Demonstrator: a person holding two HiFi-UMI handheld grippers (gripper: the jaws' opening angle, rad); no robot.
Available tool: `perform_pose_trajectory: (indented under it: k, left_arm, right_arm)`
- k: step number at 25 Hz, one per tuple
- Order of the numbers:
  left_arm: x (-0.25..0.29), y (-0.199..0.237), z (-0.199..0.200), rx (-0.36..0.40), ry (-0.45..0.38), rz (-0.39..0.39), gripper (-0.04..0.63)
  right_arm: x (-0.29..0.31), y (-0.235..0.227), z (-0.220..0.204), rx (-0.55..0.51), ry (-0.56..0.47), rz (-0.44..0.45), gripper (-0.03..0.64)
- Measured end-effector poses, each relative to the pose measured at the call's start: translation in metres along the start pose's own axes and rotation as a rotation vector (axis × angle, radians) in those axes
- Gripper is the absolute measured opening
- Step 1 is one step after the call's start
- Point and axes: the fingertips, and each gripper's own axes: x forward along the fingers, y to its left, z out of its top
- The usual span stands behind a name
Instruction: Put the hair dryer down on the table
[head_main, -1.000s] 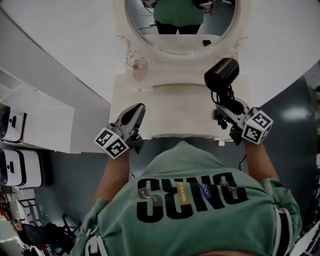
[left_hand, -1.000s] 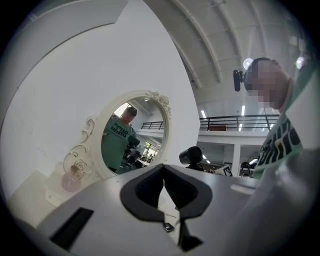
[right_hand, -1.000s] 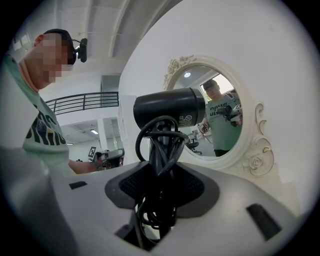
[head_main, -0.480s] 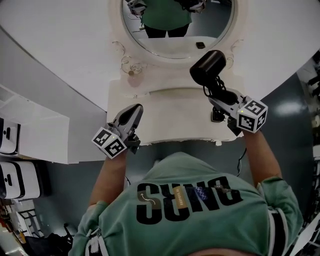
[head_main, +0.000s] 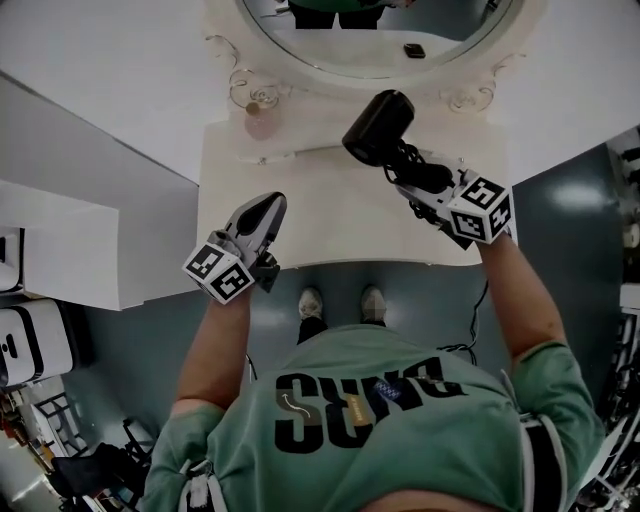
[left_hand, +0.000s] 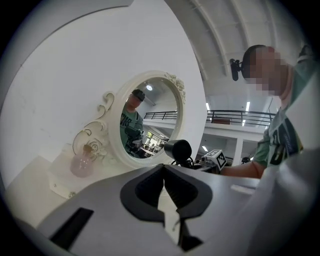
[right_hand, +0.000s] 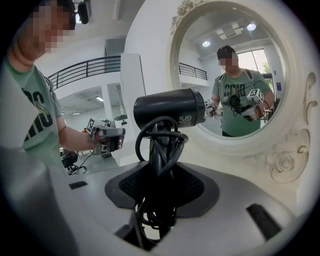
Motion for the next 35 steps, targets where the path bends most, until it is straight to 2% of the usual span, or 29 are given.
perform_pose_trajectory:
  k: [9,16,26,35]
  left_arm:
    - [0.004,0.037,-0.062,-0.078,0.035,0.014,0.011]
    - [0.006,0.054,-0.095,-0.113,0.063,0.009,0.012]
    - [0.001,0.065,-0.118,-0.141,0.069,0.002,0.011]
    - [-0.002,0.062,-0.126,-0.148,0.074,-0.012,0.011]
  right_arm:
    - [0.077,0.001,-0.094,-0.015,0.229,0.073,0.153]
    - [0.114,0.001,-0.148,-0.043,0.391,0.112,0.153]
    - [0.138,0.003,-0.186,-0.045,0.514,0.141,0.155]
    - [0.145,0.000,-0.189,-0.041,0.550,0.129,0.155]
